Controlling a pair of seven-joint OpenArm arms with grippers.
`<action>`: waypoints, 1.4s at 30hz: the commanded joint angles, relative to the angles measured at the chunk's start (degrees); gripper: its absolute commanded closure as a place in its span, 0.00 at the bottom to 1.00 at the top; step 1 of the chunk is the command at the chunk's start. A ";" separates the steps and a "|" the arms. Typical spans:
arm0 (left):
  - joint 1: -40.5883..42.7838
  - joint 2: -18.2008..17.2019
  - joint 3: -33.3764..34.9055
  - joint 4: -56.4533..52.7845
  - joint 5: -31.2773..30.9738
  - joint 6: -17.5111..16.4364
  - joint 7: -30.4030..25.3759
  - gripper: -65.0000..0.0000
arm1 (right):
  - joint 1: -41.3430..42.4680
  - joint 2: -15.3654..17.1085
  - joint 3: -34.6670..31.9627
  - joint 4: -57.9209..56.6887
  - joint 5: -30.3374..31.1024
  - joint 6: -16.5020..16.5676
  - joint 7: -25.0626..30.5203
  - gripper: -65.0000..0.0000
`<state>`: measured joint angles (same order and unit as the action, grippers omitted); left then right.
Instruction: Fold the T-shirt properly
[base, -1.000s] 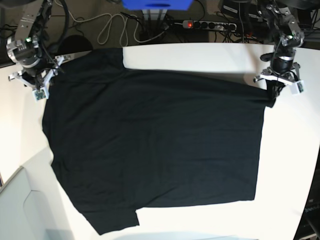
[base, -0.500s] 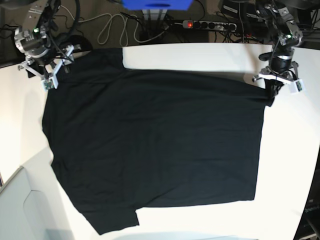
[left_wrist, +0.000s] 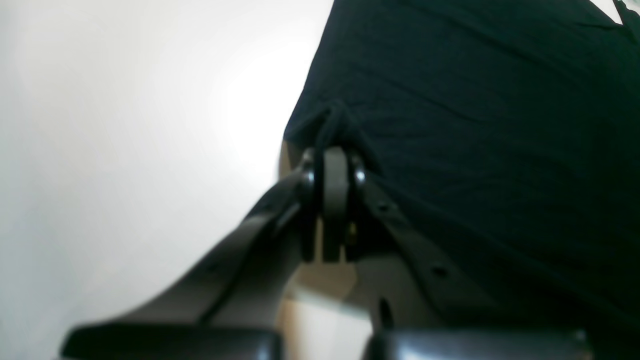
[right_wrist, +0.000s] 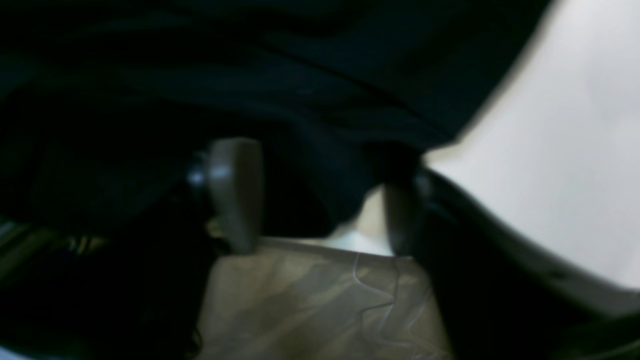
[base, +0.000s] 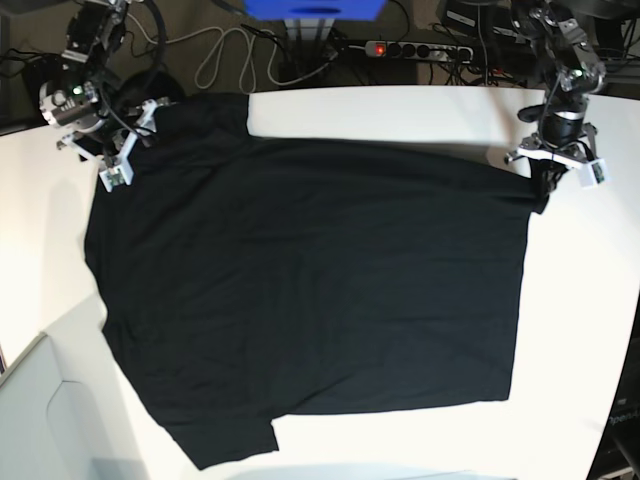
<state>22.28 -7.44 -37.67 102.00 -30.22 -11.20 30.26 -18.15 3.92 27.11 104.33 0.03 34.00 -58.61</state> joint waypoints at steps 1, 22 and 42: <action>0.53 -0.60 -0.26 0.91 -0.60 -0.10 -1.38 1.00 | 0.17 0.60 0.53 0.85 -0.08 2.09 0.37 0.67; 1.50 -0.60 -0.62 2.49 -0.68 -0.10 -1.38 1.00 | -0.18 3.77 1.33 13.78 -0.16 2.44 -0.42 0.99; -10.72 -1.13 -0.26 -2.87 -0.51 -0.01 -1.38 1.00 | 24.88 7.02 -2.10 -5.74 -0.16 2.44 0.28 0.99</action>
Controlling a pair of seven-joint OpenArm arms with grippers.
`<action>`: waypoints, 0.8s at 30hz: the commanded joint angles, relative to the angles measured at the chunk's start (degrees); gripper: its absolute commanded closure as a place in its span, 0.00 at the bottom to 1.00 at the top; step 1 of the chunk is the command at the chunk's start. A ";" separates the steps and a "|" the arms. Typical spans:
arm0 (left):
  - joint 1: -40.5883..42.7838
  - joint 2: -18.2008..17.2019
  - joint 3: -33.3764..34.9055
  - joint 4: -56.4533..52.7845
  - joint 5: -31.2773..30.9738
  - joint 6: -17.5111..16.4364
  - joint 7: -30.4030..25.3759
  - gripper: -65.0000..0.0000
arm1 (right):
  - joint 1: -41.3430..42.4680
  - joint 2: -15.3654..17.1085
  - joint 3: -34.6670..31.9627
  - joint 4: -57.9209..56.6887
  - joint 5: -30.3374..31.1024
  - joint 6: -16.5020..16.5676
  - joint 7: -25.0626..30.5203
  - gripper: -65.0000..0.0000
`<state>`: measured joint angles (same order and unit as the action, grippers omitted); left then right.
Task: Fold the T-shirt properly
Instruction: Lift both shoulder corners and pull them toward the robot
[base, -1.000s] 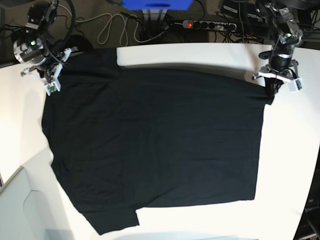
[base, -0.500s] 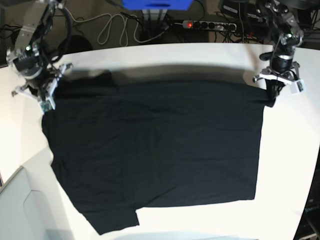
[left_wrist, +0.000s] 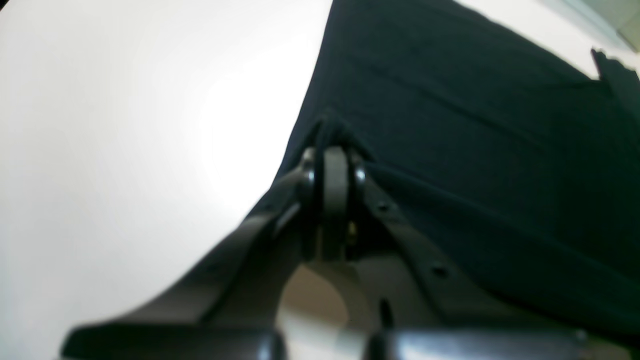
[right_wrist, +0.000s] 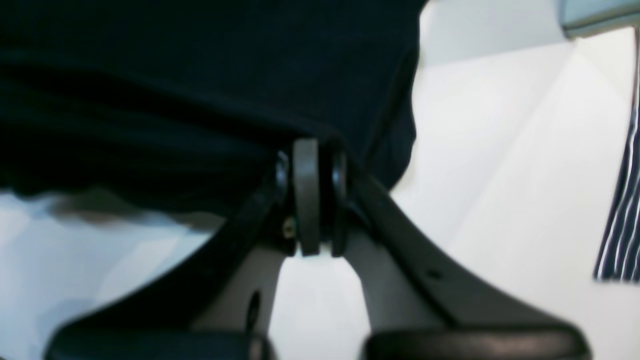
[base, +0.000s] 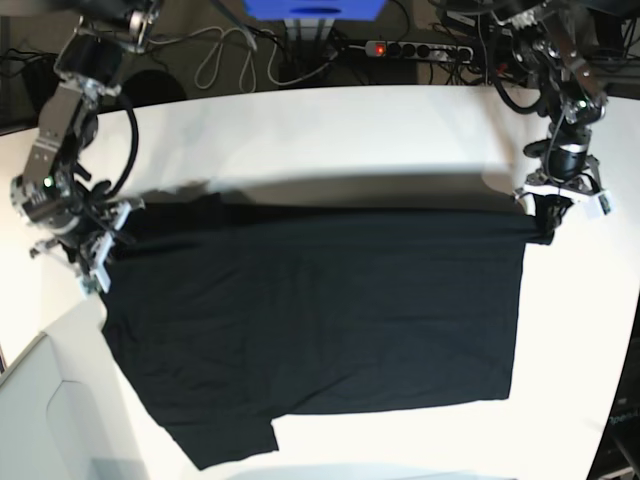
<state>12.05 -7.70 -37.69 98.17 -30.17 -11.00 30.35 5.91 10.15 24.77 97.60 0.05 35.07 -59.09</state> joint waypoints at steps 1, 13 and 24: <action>-1.02 -0.95 -0.24 0.95 -0.55 -0.20 -1.47 1.00 | 2.04 0.79 0.24 -0.24 -0.19 1.37 0.76 0.99; -6.30 -0.43 -0.24 -0.02 4.02 -0.29 -1.38 1.00 | 11.45 2.73 -4.60 -12.46 -0.19 1.28 5.95 0.99; -8.58 -0.87 -0.15 -4.85 4.72 -0.56 -1.47 1.00 | 13.21 3.25 -7.50 -15.80 -0.27 1.19 11.57 0.99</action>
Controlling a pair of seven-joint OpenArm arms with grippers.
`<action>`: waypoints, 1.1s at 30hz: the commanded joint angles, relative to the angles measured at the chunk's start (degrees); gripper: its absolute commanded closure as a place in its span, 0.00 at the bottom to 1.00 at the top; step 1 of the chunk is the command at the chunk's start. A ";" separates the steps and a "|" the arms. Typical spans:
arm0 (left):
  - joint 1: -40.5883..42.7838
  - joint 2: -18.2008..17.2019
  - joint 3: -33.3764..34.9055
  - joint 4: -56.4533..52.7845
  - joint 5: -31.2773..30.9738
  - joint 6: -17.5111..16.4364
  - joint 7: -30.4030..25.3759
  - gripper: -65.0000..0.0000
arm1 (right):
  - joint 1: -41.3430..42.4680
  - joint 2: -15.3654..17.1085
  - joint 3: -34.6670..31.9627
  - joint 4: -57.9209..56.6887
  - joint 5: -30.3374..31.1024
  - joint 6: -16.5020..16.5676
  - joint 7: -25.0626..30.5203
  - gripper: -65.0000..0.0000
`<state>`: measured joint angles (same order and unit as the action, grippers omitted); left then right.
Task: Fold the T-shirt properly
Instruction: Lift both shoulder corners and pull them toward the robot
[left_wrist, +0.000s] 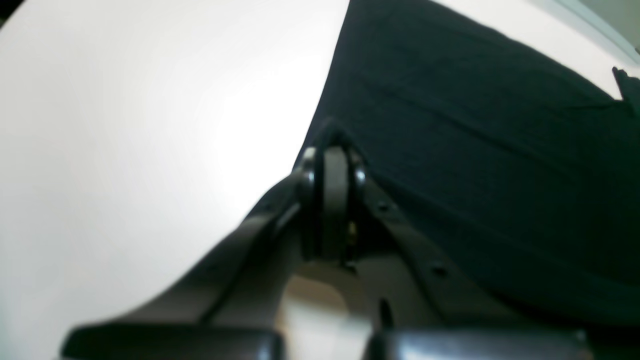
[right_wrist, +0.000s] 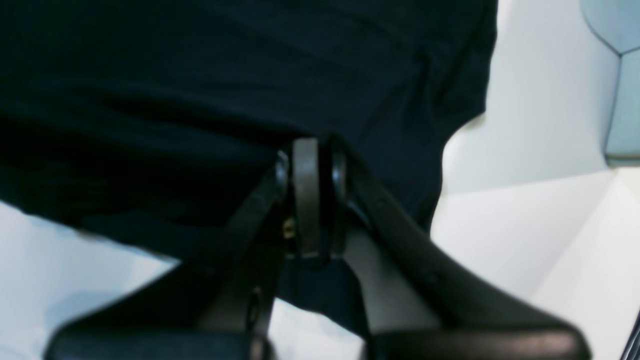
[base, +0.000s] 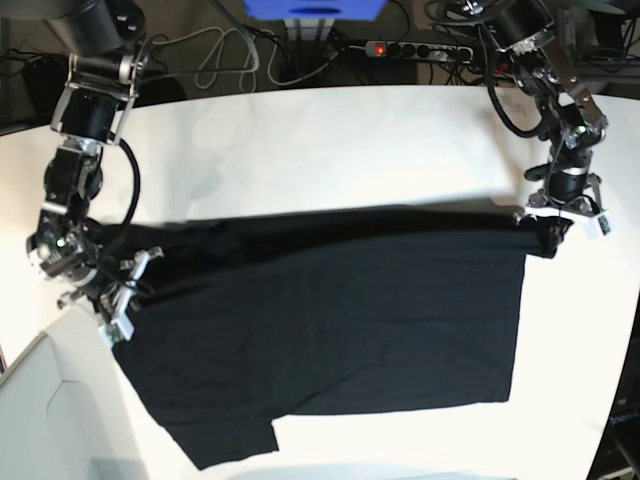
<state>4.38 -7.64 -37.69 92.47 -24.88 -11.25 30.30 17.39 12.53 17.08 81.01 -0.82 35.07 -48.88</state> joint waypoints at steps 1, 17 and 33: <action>-1.00 -1.02 -0.15 0.24 -0.57 -0.32 -1.43 1.00 | 1.91 0.87 0.11 0.17 0.60 1.19 1.37 0.99; -5.92 -1.81 0.81 -2.40 -0.57 0.04 2.71 0.89 | 3.76 2.63 -2.71 -3.25 0.60 1.46 1.01 0.77; -6.01 -2.08 -3.76 -6.53 -1.09 -0.49 7.54 0.42 | -3.72 3.25 -0.60 7.65 0.69 1.46 1.10 0.34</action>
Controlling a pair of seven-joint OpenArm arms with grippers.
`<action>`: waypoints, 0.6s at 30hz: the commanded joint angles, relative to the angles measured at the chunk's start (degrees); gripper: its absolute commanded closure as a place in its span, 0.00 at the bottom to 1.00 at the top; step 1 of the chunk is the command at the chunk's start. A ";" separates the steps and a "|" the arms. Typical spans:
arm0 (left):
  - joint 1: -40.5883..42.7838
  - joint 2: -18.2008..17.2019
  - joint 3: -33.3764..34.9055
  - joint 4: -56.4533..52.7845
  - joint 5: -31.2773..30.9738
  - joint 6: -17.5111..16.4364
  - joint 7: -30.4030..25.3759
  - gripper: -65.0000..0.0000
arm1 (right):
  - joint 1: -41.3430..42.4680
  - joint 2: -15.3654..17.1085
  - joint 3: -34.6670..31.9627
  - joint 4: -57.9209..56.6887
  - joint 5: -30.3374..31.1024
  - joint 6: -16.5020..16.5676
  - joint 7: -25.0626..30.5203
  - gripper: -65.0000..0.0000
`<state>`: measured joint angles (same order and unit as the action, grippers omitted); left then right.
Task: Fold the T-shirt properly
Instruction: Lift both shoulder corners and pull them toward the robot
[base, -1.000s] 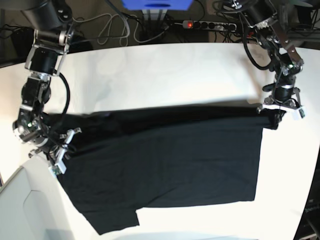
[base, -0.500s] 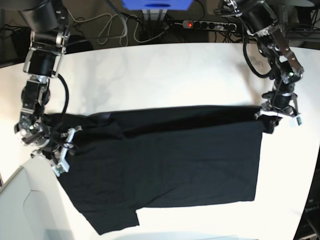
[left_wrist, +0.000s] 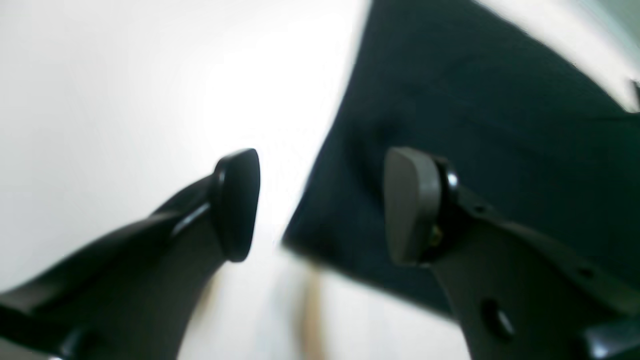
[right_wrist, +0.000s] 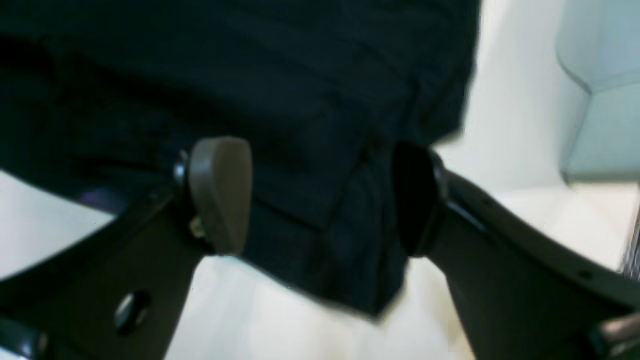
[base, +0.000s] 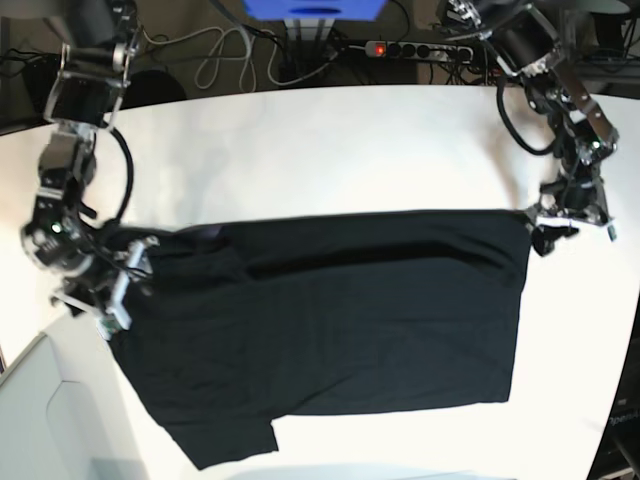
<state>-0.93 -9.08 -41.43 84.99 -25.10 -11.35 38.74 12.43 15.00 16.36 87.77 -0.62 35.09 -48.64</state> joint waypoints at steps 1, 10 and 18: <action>-0.70 -0.90 -0.02 -0.46 -0.88 -0.38 -0.90 0.42 | 0.45 0.78 0.83 1.16 0.49 1.44 0.86 0.34; -2.81 -1.25 4.99 -11.45 -0.96 -0.47 -6.79 0.42 | -2.27 0.78 7.51 0.63 0.40 1.44 1.13 0.33; -2.63 -2.22 9.74 -15.67 -0.96 -0.47 -9.60 0.48 | -0.07 3.50 10.06 -8.60 0.58 1.44 1.30 0.33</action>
<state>-3.53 -11.07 -31.66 69.08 -26.15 -12.08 27.35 11.22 17.61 26.17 78.30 -0.62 35.09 -48.10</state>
